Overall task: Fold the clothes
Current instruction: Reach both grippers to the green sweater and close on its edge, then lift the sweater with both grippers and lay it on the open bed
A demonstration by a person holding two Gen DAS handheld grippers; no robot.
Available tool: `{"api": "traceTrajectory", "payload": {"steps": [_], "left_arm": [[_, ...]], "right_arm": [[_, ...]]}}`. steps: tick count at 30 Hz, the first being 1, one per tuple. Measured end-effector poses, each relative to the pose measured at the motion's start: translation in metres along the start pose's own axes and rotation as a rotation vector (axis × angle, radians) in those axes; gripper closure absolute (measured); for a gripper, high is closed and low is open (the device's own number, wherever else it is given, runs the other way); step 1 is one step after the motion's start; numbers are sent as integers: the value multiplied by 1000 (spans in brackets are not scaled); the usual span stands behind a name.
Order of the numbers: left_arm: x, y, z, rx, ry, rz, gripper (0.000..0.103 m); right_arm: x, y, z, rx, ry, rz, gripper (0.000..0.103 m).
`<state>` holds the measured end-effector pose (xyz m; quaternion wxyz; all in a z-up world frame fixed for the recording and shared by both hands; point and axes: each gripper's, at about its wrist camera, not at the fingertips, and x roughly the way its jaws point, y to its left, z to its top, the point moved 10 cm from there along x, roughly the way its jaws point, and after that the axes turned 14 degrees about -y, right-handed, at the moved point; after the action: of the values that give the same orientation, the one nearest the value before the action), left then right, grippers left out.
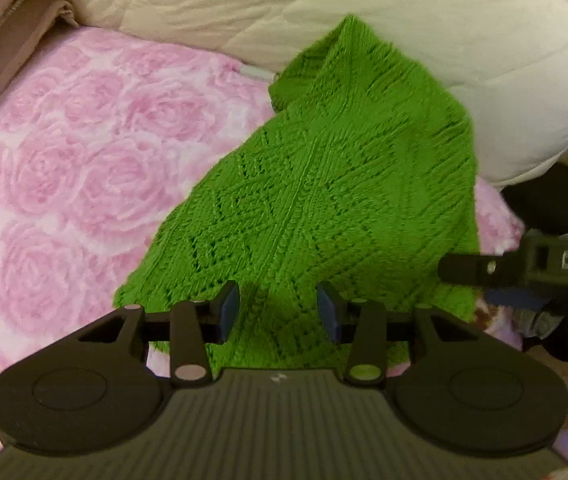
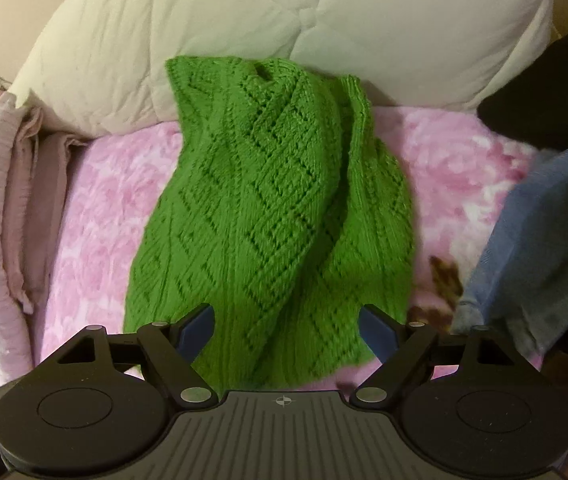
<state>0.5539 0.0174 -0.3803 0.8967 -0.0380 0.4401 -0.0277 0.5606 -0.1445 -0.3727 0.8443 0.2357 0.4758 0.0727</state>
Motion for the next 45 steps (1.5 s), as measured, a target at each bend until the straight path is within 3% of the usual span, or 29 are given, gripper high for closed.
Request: {"api": "traceTrajectory", "payload": {"steps": [5, 10, 14, 16, 17, 18, 22, 27, 34, 39, 41, 45], "left_arm": [[16, 8, -3, -8, 9, 7, 64], [26, 13, -4, -37, 6, 5, 57], [34, 12, -5, -57, 6, -4, 59], [33, 13, -1, -90, -11, -24, 83], [30, 14, 1, -113, -25, -35, 87], [27, 16, 3, -131, -35, -42, 101], [0, 22, 15, -132, -79, -69, 102], [-56, 31, 32, -120, -169, -74, 103], [-168, 75, 29, -265, -341, -55, 103], [-288, 115, 0, -353, -511, 19, 103], [-346, 129, -15, -391, -598, 43, 103], [-451, 158, -61, -432, -693, 173, 103]], "right_arm": [[24, -2, 10, 22, -23, -11, 23], [41, -7, 13, 41, -33, -31, 27], [48, -4, 14, 61, -43, 3, 62], [49, 1, 14, 50, -48, 21, 79], [47, 4, 15, 32, -54, 25, 86], [46, 6, 16, 15, -61, 29, 90], [19, 25, 20, -44, -104, 56, 91], [-34, 76, 28, -137, -190, 171, 94], [-128, 178, 20, -294, -277, 415, 95], [-194, 249, -28, -372, -250, 598, 98], [-217, 281, -61, -386, -200, 688, 98], [-263, 351, -138, -406, -86, 863, 99]]}}
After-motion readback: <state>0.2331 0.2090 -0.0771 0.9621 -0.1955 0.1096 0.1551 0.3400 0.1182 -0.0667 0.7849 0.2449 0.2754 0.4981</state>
